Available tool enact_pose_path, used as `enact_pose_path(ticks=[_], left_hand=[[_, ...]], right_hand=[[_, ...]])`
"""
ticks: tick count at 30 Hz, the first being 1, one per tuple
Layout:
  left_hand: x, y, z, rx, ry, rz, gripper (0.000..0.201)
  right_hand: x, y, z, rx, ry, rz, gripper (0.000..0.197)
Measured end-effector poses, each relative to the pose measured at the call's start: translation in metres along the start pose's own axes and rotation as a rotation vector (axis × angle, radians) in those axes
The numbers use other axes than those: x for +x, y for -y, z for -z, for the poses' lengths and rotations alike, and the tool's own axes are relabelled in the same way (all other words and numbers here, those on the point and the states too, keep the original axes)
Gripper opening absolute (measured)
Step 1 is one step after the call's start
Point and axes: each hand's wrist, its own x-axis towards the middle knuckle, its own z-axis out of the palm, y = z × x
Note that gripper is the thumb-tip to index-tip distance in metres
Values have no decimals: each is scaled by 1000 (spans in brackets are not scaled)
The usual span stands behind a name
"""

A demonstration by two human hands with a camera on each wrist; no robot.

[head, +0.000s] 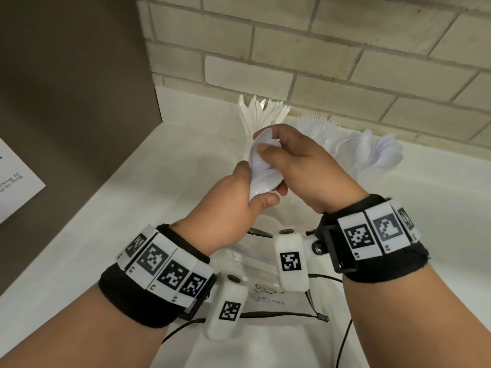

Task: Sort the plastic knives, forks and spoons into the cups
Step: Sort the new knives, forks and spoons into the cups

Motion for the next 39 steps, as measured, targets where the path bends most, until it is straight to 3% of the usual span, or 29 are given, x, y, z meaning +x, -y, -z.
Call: enact_pose_path(ticks=[2,5,9,12,15,17,22,25,28,31,33,35,39], left_hand=[[1,2,1,-81,5,15,31],[-2,0,4,-296,73,44,7],[-2,-1,5,-400,141,88,18],[-1,-5,3,-374,142,100,17],[0,-9,3,-309,111,118,25],[0,-9,4,-285,114,82,25],[-6,0,14,-303,275,77,27],[-6,3,16,-218,301,49,34],[-7,-3,16,-204,328,32,29],[-10,-10,17,-87,293,15,41],[-15,-6,23,61,196,-48,50],[-23,1,34,142,142,-127,36],[-36,23,42,377,407,-130,14]], right_hand=[[0,-5,2,103,-2,2,21],[0,-12,5,99,-13,34,27],[-2,-13,4,81,20,42,30],[-8,-6,4,-20,71,27,34],[-11,-4,4,-193,92,123,32],[-11,-4,4,-236,64,146,19],[-10,-9,21,-176,-67,50,10],[-14,-8,26,-19,-80,32,9],[-19,-6,27,-17,-94,72,6],[-21,-6,35,-29,-193,102,9],[-24,-7,50,-42,-268,108,13],[-28,-10,74,-65,-380,107,18],[-29,-24,136,-302,-762,138,19]])
